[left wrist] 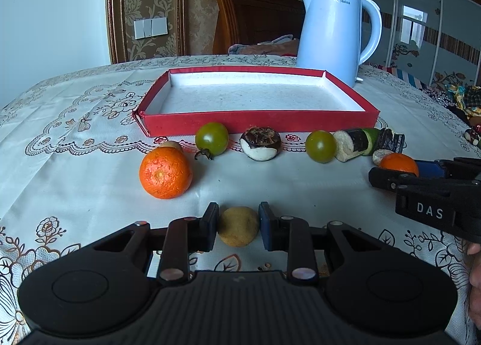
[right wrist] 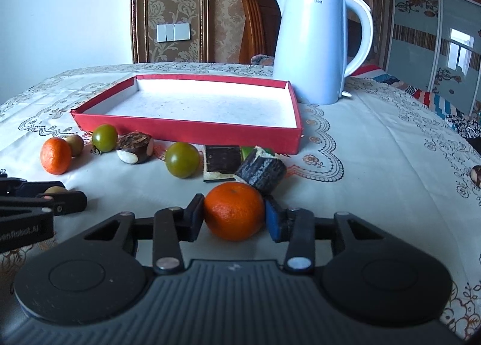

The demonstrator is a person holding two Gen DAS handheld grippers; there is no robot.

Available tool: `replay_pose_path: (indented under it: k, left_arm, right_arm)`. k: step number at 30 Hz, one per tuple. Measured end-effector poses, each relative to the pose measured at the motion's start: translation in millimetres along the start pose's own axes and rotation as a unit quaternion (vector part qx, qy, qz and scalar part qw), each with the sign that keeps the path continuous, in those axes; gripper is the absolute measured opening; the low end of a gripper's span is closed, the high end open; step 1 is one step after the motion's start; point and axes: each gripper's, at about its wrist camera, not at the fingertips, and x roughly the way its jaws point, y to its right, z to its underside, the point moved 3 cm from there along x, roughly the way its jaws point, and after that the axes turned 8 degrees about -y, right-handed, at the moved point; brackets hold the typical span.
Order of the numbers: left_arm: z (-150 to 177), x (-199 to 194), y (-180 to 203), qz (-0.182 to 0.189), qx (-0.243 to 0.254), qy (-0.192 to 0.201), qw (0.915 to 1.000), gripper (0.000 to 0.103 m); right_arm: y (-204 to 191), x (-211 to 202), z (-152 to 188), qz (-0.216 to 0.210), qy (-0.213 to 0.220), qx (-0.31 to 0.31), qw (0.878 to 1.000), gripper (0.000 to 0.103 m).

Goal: Organize fruits
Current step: 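Carry the tangerine and brown fruit with both grippers over the red tray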

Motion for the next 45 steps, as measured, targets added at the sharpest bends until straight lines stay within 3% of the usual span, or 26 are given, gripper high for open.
replay_pose_path:
  k: [13,31,40,45]
  left_arm:
    - [-16,-5,-9,-0.013,0.004,0.008,0.9999,0.028]
    - [-42,4,-4,-0.014,0.003,0.03,0.9995,0.028]
    - [-82,16,-5,-0.026,0.002,0.055,0.9982,0.028]
    - [-101,39,-10,-0.032,-0.01,0.034,0.9989,0.028]
  right_arm:
    - [-5,-9,1,-0.002,0.02,-0.007,1.0,0.04]
    - [-16,-12,-29,-0.003,0.054,-0.021,0.998,0.04]
    - [-11,10,-57,0.005,0.048,-0.012,0.999,0.04]
    - [-4,29,-74,0.014,0.043,-0.003,0.999,0.04]
